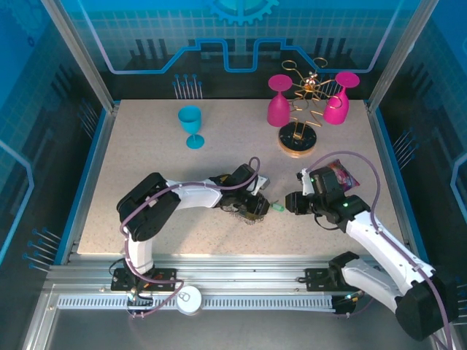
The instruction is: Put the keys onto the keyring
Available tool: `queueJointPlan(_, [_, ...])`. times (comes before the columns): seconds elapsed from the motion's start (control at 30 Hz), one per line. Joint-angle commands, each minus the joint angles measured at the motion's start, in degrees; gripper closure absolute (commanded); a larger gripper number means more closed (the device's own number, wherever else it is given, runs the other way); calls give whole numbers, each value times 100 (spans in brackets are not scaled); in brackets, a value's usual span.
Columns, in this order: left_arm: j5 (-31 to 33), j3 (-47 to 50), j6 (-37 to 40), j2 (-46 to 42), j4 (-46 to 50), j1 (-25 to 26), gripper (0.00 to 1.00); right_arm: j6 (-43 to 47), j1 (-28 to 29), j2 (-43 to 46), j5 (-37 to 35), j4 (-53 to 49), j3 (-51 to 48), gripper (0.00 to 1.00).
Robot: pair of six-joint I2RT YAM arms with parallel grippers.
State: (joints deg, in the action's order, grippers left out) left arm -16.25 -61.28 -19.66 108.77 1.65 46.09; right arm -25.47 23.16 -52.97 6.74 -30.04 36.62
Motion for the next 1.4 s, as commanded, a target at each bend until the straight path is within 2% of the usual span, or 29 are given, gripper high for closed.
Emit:
queueJointPlan(0.0, [53, -165, -137, 84, 244, 68, 64, 12, -114, 94, 100, -107, -68, 71])
queueJointPlan(0.6, [-63, -252, -201, 259, 240, 236, 73, 60, -158, 145, 134, -186, -72, 71])
queueJointPlan(0.83, [-42, -301, -169, 305, 257, 234, 82, 81, -173, 172, 143, -213, -72, 71])
queueJointPlan(1.37, [4, -401, -73, 408, 240, 288, 86, 113, -210, 164, 194, -250, -86, 71])
